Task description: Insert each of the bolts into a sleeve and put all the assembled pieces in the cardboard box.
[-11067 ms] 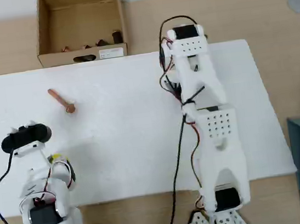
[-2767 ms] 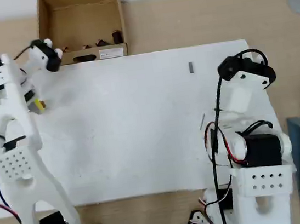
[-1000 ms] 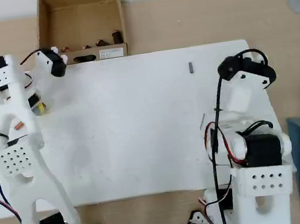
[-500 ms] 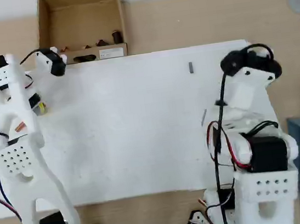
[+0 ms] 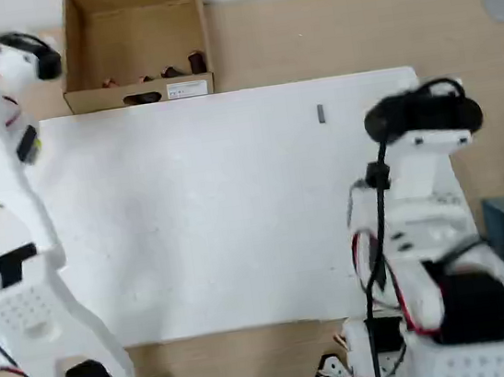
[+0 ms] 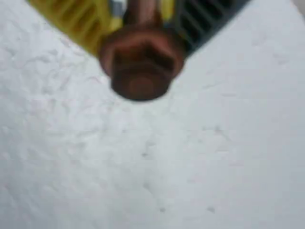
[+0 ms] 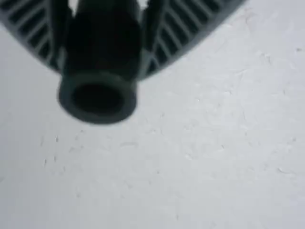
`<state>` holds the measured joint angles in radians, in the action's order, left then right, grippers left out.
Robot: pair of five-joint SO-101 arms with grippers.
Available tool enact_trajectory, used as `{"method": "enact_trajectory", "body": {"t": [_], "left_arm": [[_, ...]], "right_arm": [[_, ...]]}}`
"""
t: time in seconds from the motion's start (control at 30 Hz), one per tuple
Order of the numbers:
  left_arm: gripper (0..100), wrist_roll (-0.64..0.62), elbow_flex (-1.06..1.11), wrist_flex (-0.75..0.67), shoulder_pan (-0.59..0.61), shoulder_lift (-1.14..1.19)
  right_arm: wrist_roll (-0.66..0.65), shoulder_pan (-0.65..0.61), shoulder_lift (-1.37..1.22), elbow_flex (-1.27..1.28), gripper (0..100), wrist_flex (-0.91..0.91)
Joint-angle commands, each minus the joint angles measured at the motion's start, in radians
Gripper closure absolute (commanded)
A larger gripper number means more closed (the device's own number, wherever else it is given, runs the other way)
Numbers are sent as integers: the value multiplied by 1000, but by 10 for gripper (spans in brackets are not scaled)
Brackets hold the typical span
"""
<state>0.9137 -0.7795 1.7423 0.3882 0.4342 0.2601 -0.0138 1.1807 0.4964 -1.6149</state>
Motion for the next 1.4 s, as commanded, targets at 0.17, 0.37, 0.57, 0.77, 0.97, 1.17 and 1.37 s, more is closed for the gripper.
{"method": "enact_trajectory", "body": {"t": [0.17,0.37,0.57,0.77,0.97,1.17,1.37], "left_arm": [[998,-115,238,11,-14,-452],[998,-242,542,11,-87,-826],[998,-446,848,9,-186,-1185],[998,-641,1096,-83,-204,-1440],[998,-839,1338,-255,-209,-1659],[998,-965,1554,-374,-210,-1890],[998,-1040,1745,-479,-222,-2123]], "right_arm": [[-114,-4,165,-27,990,-17],[-107,-4,263,28,990,14],[-107,-4,363,165,990,110],[-107,-8,458,321,990,203],[-107,-10,545,486,990,273],[-107,-128,618,633,990,315],[-112,-266,684,722,990,399]]}}
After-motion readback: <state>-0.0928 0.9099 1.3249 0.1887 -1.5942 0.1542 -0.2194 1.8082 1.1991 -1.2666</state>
